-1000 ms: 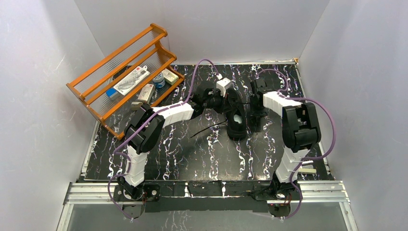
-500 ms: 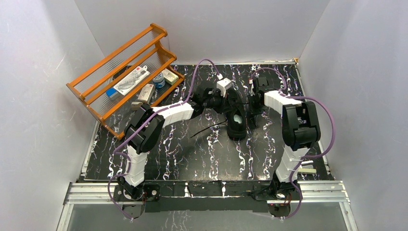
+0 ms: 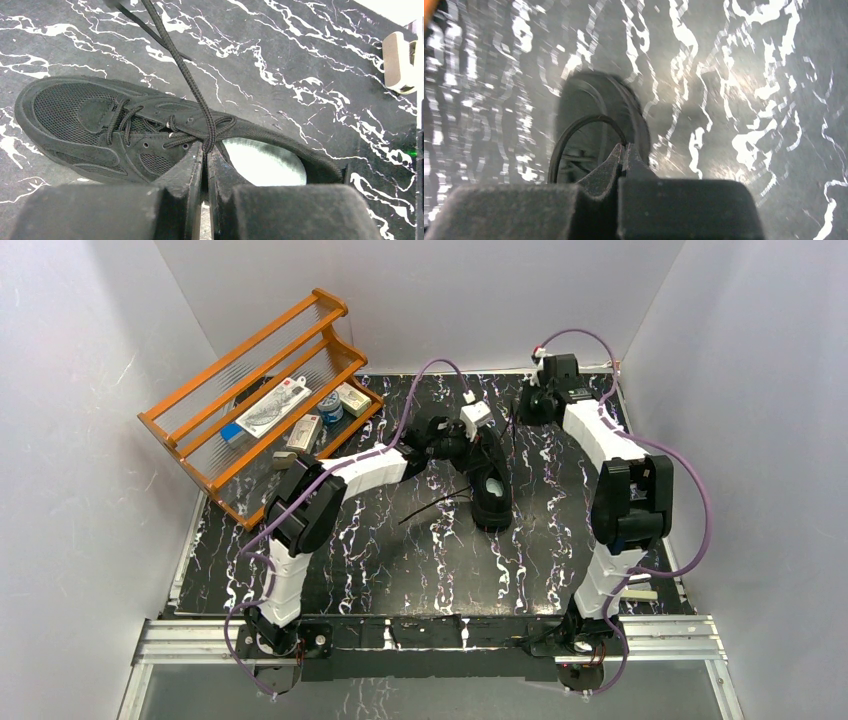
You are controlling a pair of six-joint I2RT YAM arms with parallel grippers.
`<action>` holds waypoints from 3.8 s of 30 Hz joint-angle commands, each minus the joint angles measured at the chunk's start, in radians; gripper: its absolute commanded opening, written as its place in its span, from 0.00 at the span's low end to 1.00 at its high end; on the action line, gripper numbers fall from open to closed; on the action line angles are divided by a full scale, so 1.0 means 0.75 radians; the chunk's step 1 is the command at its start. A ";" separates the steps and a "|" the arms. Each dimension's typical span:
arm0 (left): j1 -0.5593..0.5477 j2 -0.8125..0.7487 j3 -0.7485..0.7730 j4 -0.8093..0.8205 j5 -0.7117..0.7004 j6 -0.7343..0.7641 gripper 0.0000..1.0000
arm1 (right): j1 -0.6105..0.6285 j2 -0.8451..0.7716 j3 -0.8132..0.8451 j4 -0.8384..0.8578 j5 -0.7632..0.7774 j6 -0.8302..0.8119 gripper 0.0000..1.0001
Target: Tie the shoes
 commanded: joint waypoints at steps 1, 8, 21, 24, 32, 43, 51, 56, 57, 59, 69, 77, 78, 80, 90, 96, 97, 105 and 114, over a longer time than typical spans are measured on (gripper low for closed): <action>0.007 -0.035 0.008 0.010 0.037 0.099 0.00 | -0.002 -0.008 0.126 0.037 -0.194 0.160 0.00; 0.008 -0.064 -0.039 0.059 0.005 0.111 0.00 | 0.008 0.003 0.139 0.042 -0.318 0.340 0.00; 0.008 -0.073 -0.061 0.083 0.007 0.094 0.00 | 0.040 -0.013 0.079 -0.043 -0.358 0.395 0.00; 0.008 -0.077 -0.063 0.081 0.012 0.091 0.00 | 0.043 -0.028 0.070 -0.112 -0.363 0.388 0.00; 0.007 -0.104 -0.100 0.105 0.033 0.084 0.00 | 0.042 -0.081 0.029 -0.200 -0.326 0.329 0.00; 0.008 -0.123 -0.124 0.130 0.073 0.055 0.00 | 0.025 -0.004 0.186 -0.175 -0.285 0.321 0.00; 0.007 -0.125 -0.128 0.148 0.075 0.039 0.00 | 0.030 0.038 0.229 -0.183 -0.317 0.349 0.00; 0.007 -0.137 -0.144 0.181 0.083 0.035 0.00 | 0.033 0.000 0.115 -0.127 -0.319 0.368 0.00; 0.007 -0.140 -0.152 0.201 0.092 0.031 0.00 | 0.037 0.001 0.111 -0.126 -0.319 0.367 0.00; 0.007 -0.138 -0.153 0.221 0.110 0.030 0.00 | 0.041 0.007 0.111 -0.124 -0.313 0.367 0.00; 0.008 -0.150 -0.156 0.241 0.096 0.013 0.00 | 0.048 -0.009 0.113 -0.159 -0.306 0.354 0.00; 0.008 -0.140 -0.135 0.206 0.030 0.014 0.00 | 0.047 -0.057 0.102 -0.233 -0.334 0.295 0.00; 0.009 -0.142 -0.135 0.202 0.015 0.044 0.00 | 0.047 -0.066 0.100 -0.249 -0.335 0.281 0.00; 0.010 -0.143 -0.136 0.203 0.007 0.066 0.00 | 0.048 -0.095 0.080 -0.271 -0.333 0.254 0.00; 0.009 -0.064 -0.019 0.135 -0.034 0.055 0.00 | 0.048 -0.132 0.018 -0.325 -0.430 0.194 0.00; 0.009 0.018 0.047 0.109 -0.103 -0.020 0.00 | 0.047 -0.041 0.069 -0.319 -0.423 0.137 0.00; 0.009 0.020 0.040 0.117 -0.108 -0.027 0.00 | 0.048 -0.028 0.088 -0.317 -0.419 0.131 0.00; 0.009 0.044 0.018 0.064 -0.155 -0.022 0.00 | -0.021 -0.041 0.270 -0.594 -0.402 0.099 0.47; 0.010 0.041 0.035 0.068 -0.121 -0.033 0.00 | -0.026 -0.234 -0.036 -0.520 -0.558 -0.011 0.58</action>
